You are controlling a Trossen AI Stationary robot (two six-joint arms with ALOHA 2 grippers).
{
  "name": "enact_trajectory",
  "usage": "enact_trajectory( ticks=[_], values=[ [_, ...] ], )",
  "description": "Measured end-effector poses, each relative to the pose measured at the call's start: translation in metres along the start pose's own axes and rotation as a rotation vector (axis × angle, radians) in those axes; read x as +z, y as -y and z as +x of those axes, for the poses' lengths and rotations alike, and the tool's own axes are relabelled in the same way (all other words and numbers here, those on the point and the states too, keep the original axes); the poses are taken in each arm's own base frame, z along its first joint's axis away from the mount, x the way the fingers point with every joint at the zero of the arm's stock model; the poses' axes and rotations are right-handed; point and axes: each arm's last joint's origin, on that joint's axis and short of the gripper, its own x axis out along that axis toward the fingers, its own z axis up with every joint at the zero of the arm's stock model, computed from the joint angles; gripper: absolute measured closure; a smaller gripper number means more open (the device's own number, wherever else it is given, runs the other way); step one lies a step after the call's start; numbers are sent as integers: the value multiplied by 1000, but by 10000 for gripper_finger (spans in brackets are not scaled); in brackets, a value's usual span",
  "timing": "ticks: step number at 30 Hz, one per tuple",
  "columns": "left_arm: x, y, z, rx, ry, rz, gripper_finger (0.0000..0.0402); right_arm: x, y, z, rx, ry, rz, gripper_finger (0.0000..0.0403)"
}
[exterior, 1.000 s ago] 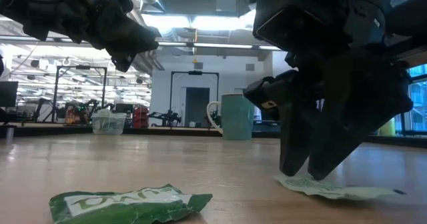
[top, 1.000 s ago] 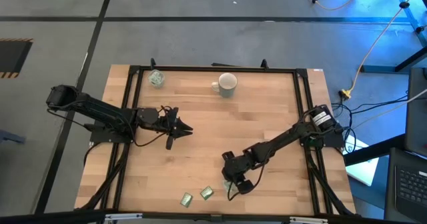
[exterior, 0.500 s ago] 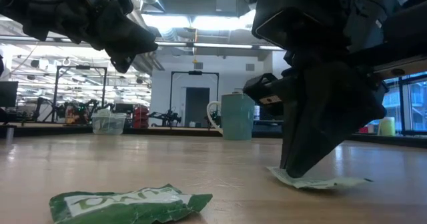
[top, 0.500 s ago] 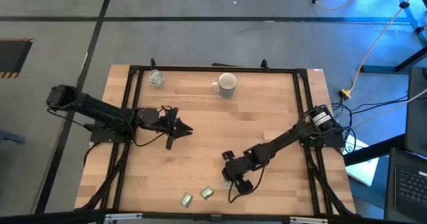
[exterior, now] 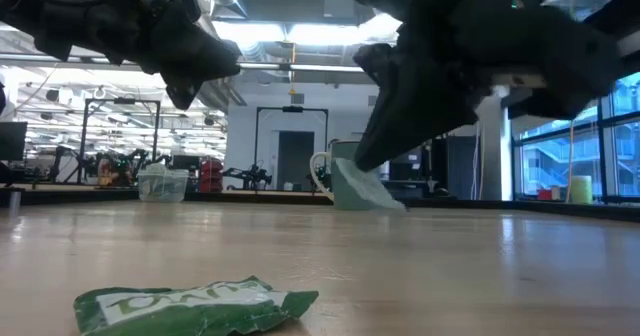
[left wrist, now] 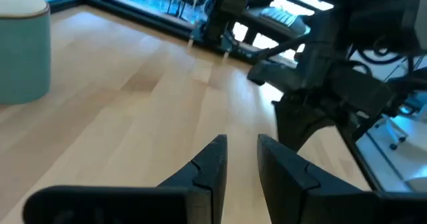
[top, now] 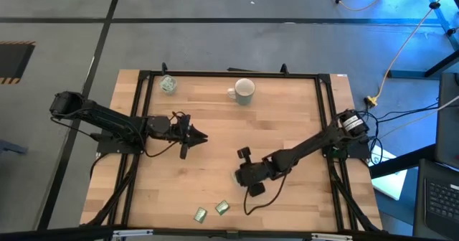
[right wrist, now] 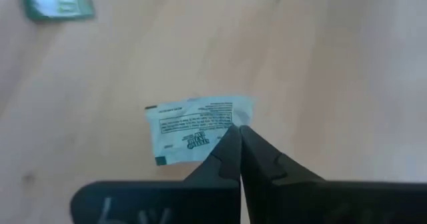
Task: Pick and place Stevia / Truvia into bins
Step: Put the stevia packet into the transparent bin
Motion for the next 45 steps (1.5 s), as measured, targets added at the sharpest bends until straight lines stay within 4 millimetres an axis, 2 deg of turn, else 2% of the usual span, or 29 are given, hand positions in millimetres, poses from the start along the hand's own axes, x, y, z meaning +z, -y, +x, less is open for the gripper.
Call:
enact_trajectory(
  ticks=[3,9,12,15,19,26,32,45],
  values=[
    [1,0,0,-4,10,-4,324,12,6,-4,-66,16,-26,402],
    [4,0,0,35,67,-27,312,36,26,-19,-552,-17,-148,403],
    [7,0,0,64,101,-46,293,48,39,-24,-678,1,-172,403],
    [9,0,0,77,134,-52,272,55,55,-24,-722,23,-180,403],
    [11,0,0,68,150,-54,248,52,77,-20,-761,2,-165,403],
    [11,0,0,80,150,-5,235,54,103,-18,-796,46,-117,403],
    [12,-2,-1,158,173,67,235,55,110,-17,-774,87,-107,403],
    [14,-2,-1,177,192,90,235,64,114,-22,-772,213,-57,403]
  ],
)
